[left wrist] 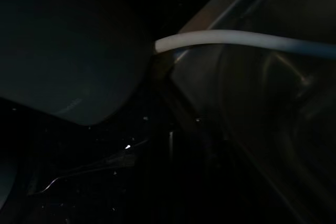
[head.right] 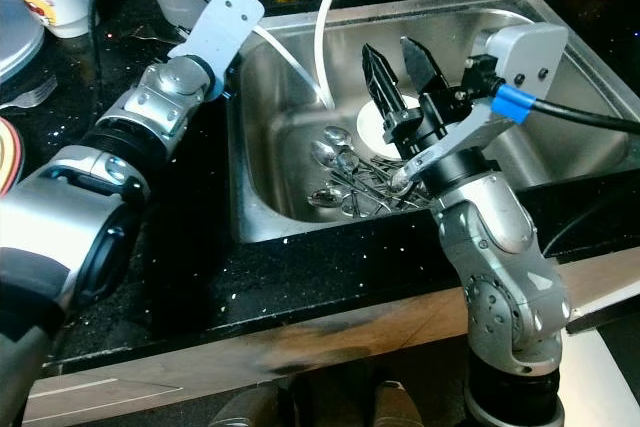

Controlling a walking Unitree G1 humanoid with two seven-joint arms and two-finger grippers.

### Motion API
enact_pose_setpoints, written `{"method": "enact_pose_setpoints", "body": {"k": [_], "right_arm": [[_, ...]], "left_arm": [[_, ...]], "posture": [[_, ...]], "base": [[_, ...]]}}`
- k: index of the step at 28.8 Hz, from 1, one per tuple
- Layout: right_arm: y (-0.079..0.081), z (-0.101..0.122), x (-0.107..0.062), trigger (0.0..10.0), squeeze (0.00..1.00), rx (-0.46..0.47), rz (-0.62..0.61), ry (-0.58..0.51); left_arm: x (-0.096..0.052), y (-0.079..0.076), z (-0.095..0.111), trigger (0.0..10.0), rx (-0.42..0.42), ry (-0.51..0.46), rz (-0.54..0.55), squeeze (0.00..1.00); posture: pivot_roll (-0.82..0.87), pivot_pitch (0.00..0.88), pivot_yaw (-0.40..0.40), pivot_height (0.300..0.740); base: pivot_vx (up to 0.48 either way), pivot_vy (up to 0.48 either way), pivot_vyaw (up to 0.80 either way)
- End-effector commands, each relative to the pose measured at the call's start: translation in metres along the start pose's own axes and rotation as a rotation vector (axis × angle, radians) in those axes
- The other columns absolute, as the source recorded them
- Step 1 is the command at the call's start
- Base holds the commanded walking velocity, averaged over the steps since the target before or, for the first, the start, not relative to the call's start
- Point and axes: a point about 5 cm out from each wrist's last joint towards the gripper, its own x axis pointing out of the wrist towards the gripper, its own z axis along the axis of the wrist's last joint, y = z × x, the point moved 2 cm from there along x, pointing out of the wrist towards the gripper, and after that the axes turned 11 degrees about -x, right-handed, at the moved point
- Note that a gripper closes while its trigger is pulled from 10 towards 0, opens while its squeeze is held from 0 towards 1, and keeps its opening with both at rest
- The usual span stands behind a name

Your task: Kitchen organization

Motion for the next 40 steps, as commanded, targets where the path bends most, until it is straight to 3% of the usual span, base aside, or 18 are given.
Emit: {"method": "enact_pose_setpoints", "body": {"k": [1,7,10,11,12,18,19,20,24,28,35,40], "right_arm": [[-0.001,0.002,-0.003,10.0,0.00,0.002,-0.001,-0.003],[-0.002,0.001,0.000,10.0,0.00,0.001,0.000,-0.006],[-0.003,0.000,0.001,10.0,0.00,0.004,0.002,-0.009],[-0.003,0.000,0.002,10.0,0.00,0.005,0.004,-0.011],[-0.003,-0.001,0.003,10.0,0.00,0.006,0.007,-0.012],[-0.002,-0.002,0.007,10.0,0.00,0.009,0.025,-0.018],[-0.003,-0.002,0.008,10.0,0.00,0.007,0.029,-0.020],[-0.003,-0.002,0.008,10.0,0.00,0.006,0.030,-0.020],[-0.003,-0.001,0.008,10.0,0.00,0.001,0.035,-0.022],[0.000,0.004,0.005,10.0,0.00,-0.002,0.042,-0.031],[0.005,0.013,-0.004,10.0,0.00,-0.002,0.053,-0.043],[-0.002,0.017,-0.015,10.0,0.00,-0.036,0.016,-0.019]], "left_arm": [[-0.001,0.009,-0.024,0.0,-0.018,0.091,0.037,0.00],[0.000,0.011,-0.009,0.0,0.027,0.015,0.065,0.00],[-0.001,0.001,0.024,0.0,0.022,-0.155,0.035,0.00],[-0.003,-0.002,0.034,2.1,0.016,-0.208,0.022,0.00],[-0.006,-0.006,0.050,10.0,0.025,-0.292,0.025,0.00],[-0.015,-0.005,0.080,10.0,0.025,-0.458,0.052,0.00],[-0.011,0.008,0.068,10.0,-0.085,-0.363,0.073,0.00],[-0.009,0.014,0.060,10.0,-0.138,-0.315,0.085,0.00],[-0.005,0.023,0.039,10.0,-0.210,-0.215,0.098,0.00],[-0.002,0.031,0.006,10.0,-0.379,-0.091,0.094,0.00],[-0.003,0.031,-0.002,10.0,-0.523,-0.105,0.022,0.00],[-0.004,0.043,-0.004,10.0,-0.563,-0.095,0.066,0.00]], "posture": [[-0.03,0.270,0.073,0.740],[-0.02,0.253,0.069,0.740],[-0.01,0.240,0.063,0.740],[-0.01,0.240,0.063,0.740],[-0.01,0.232,0.058,0.740],[0.00,0.216,0.044,0.740],[0.00,0.214,0.038,0.740],[0.00,0.214,0.038,0.740],[0.00,0.216,0.039,0.740],[-0.01,0.242,0.051,0.740],[-0.04,0.277,0.069,0.740],[-0.07,0.320,0.088,0.740]], "base": [[0.000,0.000,0.00],[0.000,0.000,0.00],[0.000,0.000,0.00],[0.000,0.000,0.00],[0.000,0.000,0.00],[0.000,0.000,0.00],[0.000,0.000,0.00],[0.000,0.000,0.00],[0.000,0.000,0.00],[0.000,0.000,0.00],[0.000,0.000,0.00],[0.000,0.000,0.00]]}}
